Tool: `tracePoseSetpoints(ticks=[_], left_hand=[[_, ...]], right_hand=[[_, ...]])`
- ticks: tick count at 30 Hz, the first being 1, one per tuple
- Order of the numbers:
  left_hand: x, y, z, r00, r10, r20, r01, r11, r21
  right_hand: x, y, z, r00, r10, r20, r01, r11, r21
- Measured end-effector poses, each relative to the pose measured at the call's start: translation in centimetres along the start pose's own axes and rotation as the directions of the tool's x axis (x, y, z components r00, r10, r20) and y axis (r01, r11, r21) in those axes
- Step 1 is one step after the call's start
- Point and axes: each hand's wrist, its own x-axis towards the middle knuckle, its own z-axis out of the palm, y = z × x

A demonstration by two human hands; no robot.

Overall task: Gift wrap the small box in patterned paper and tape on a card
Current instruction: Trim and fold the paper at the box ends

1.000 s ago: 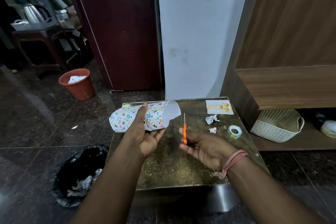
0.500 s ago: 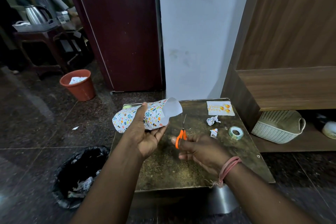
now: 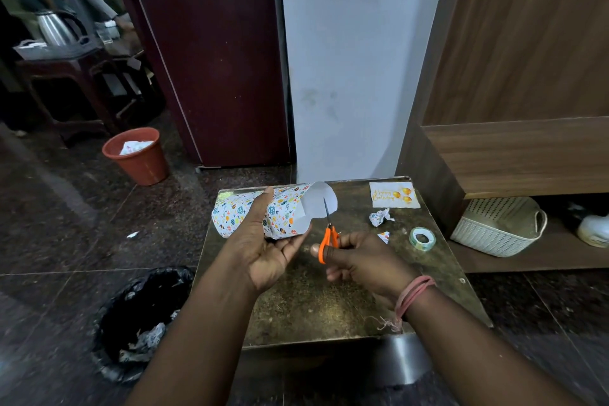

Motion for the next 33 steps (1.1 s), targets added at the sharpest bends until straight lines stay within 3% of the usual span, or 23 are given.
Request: tracePoseSetpoints(ticks=[14, 24, 33], left_hand=[[0.0, 0.1, 0.0, 1.000, 0.006, -0.023, -0.006, 1.000, -0.012], [-0.4, 0.2, 0.3, 1.000, 0.011, -0.029, -0.011, 1.000, 0.011], [-0.4, 0.1, 0.4, 0.999, -0.012, -0.038, 0.015, 0.997, 0.071]], right_hand=[[0.5, 0.9, -0.2, 0.999, 0.042, 0.016, -0.042, 0.999, -0.006], [0.9, 0.7, -0.8, 1.000, -0.004, -0.016, 0.001, 0.984, -0.178], [1.2, 0.6, -1.8, 0.999, -0.008, -0.038, -0.001, 0.975, -0.224]])
